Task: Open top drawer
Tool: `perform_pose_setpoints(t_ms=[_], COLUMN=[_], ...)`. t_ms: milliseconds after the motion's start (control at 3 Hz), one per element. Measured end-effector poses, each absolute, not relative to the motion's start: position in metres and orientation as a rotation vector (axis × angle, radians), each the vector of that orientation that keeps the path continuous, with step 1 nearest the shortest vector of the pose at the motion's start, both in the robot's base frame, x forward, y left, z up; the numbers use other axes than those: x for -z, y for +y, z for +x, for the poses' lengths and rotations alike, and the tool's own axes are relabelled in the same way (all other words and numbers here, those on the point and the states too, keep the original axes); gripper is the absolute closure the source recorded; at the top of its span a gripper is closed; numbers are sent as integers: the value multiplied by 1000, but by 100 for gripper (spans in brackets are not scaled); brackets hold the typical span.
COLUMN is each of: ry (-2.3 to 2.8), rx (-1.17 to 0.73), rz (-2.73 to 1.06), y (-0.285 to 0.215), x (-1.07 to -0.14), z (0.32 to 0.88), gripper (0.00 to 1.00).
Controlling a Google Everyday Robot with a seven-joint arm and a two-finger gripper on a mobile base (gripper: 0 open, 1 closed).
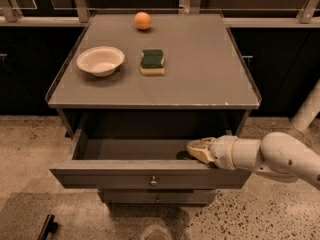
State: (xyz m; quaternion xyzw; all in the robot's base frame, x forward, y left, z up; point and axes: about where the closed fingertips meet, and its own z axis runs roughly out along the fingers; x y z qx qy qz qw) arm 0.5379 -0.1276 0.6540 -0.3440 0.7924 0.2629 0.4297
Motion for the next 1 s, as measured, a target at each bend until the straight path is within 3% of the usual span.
perform_pose_setpoints(t_ms=[1000], ry=[2185], rx=[-701], rz=[-1098], y=[-117], x=[-651], z=[507], gripper=[100])
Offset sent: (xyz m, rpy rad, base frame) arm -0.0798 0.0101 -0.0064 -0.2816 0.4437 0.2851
